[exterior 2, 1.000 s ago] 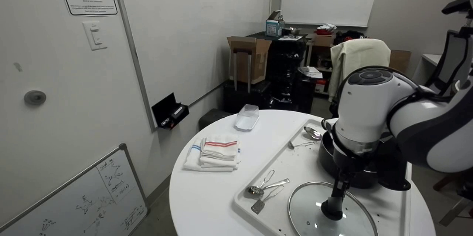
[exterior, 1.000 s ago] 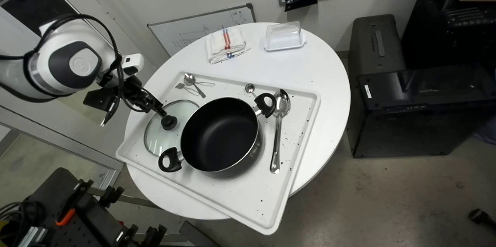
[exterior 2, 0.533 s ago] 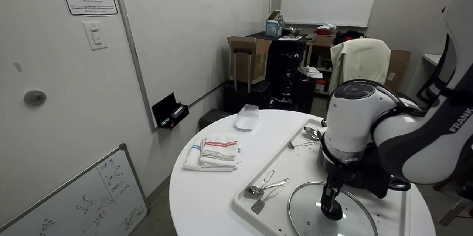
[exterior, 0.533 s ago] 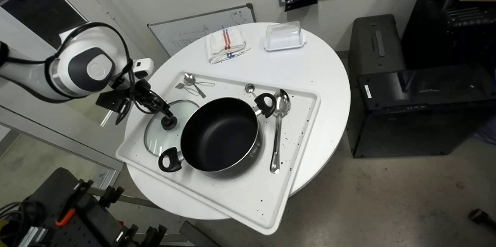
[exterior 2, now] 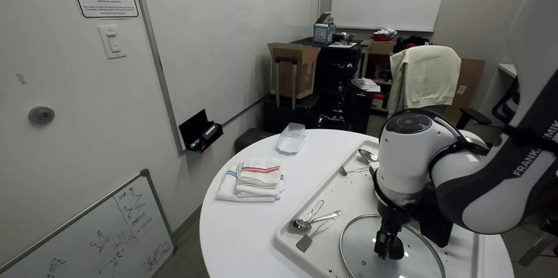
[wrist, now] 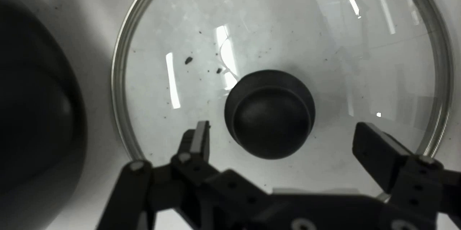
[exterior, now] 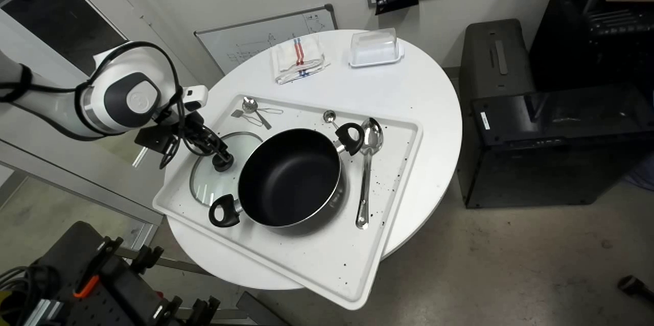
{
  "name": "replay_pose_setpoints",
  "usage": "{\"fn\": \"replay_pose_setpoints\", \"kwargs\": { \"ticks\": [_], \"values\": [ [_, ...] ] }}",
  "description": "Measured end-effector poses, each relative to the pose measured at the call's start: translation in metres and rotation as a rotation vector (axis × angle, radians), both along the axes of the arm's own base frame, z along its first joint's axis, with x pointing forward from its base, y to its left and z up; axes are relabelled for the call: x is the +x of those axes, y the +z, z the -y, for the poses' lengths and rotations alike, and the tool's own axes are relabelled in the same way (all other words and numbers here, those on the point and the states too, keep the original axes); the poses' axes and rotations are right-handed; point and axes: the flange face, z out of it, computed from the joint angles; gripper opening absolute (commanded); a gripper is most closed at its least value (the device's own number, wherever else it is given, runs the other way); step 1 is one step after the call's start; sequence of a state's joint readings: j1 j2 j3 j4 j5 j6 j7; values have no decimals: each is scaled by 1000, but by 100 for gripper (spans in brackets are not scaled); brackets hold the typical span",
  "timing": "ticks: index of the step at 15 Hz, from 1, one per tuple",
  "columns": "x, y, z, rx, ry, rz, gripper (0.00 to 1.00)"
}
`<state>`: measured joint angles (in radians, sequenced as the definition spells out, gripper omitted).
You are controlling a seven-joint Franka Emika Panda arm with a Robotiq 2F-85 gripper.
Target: Place the lid on the pot
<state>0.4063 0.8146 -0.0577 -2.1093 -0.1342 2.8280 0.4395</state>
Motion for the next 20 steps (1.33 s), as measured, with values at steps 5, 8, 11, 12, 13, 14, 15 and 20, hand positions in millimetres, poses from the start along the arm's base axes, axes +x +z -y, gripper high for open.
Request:
{"fn": "replay_pose_setpoints", "kwargs": {
  "ticks": [5,8,11,12,13,14,15,20],
  "values": [
    [-1,-4,-3,-1,-2,-3,36],
    [0,-3,-1,-3,-6,-1,25],
    [0,-3,-1,-3,-6,0,25],
    [0,-3,-1,-3,-6,0,25],
    [1,-3,-1,-3,-6,0,25],
    [1,-2,-1,-3,-6,1,25],
    [1,-1,-1,-3,-6,2,25],
    [7,13,-4,6,-4,25,25]
  ]
}}
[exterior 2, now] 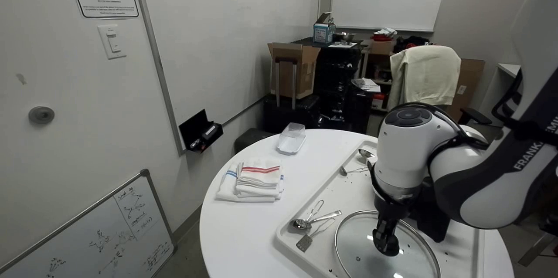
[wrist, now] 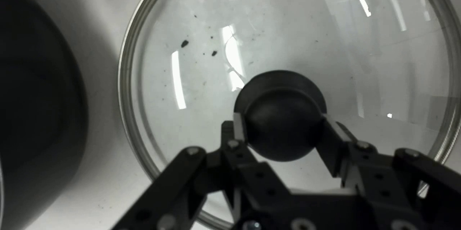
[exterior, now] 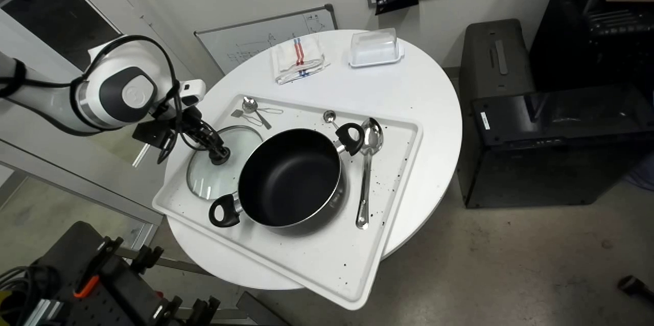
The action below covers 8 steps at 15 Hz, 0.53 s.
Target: Place the lid on the pot
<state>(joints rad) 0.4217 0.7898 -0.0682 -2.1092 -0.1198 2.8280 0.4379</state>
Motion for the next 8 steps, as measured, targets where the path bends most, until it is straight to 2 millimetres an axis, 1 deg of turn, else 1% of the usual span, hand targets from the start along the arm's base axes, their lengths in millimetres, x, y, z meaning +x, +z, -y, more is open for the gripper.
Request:
{"fn": "replay_pose_setpoints", "kwargs": {
  "ticks": [3,5,8],
  "values": [
    [5,18,-3,8,4,24,25],
    [7,35,-7,15,12,41,25],
    [4,63,-13,21,28,59,25]
  ]
}}
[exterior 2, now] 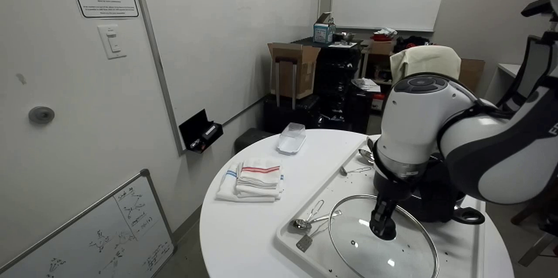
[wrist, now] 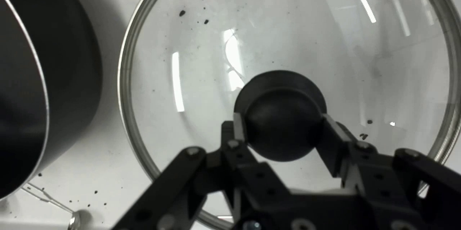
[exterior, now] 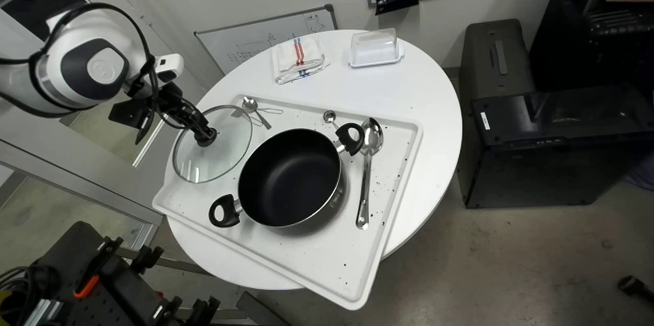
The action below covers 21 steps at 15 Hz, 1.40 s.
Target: Place the lid on the pot
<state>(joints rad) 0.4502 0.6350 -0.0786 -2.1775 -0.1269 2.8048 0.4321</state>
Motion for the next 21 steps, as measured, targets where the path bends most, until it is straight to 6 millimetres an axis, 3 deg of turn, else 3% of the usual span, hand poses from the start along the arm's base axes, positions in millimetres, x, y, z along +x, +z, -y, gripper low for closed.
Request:
{"fn": "replay_pose_setpoints", "kwargs": {
  "ticks": [4,11,15,21],
  "values": [
    [-5,33,5,-19,13,5,25],
    [-1,81,47,-51,-62,-6,25],
    [5,92,84,-49,-144,-6,25],
    [16,94,143,-40,-305,-5,25]
  ]
}}
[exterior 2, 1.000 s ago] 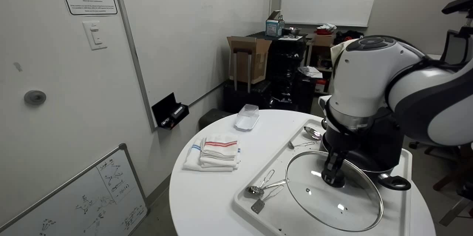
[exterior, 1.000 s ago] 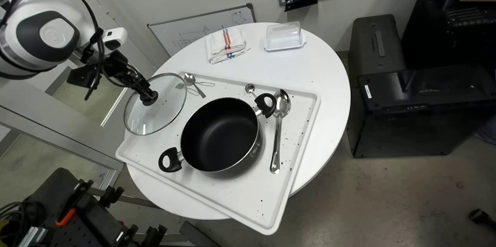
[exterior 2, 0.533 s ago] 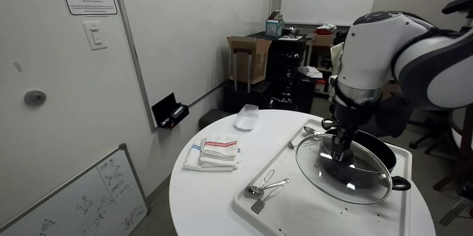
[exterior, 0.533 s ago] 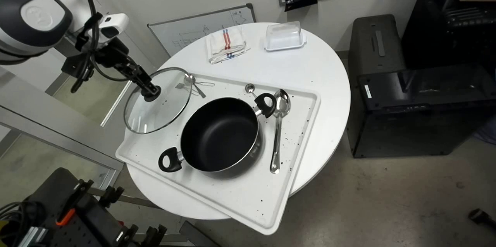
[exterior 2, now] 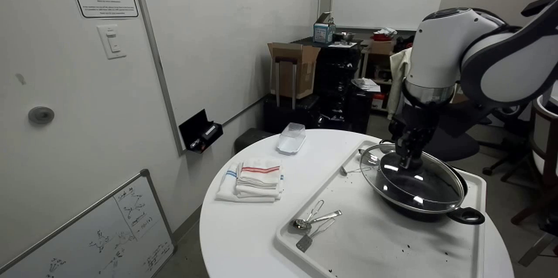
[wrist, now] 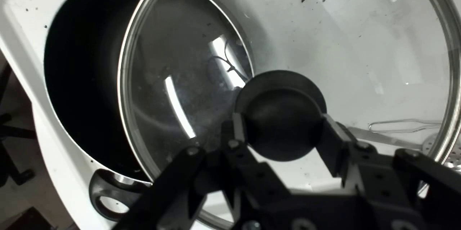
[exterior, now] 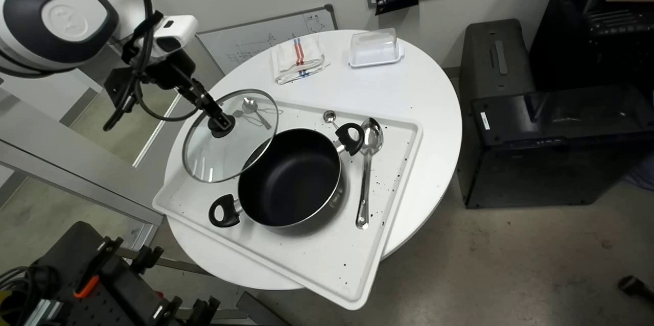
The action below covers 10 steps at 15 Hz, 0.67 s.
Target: Place the lid on the pot
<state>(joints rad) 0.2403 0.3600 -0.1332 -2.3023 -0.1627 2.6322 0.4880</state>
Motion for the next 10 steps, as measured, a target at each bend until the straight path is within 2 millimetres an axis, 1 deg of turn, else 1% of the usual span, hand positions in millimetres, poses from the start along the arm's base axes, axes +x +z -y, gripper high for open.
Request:
{"fn": "replay_pose_setpoints", "kwargs": {
  "ticks": [5,10],
  "values": [
    [2,-1,35,28,-139,0,25],
    [3,-2,64,64,-284,2,25]
  ]
}}
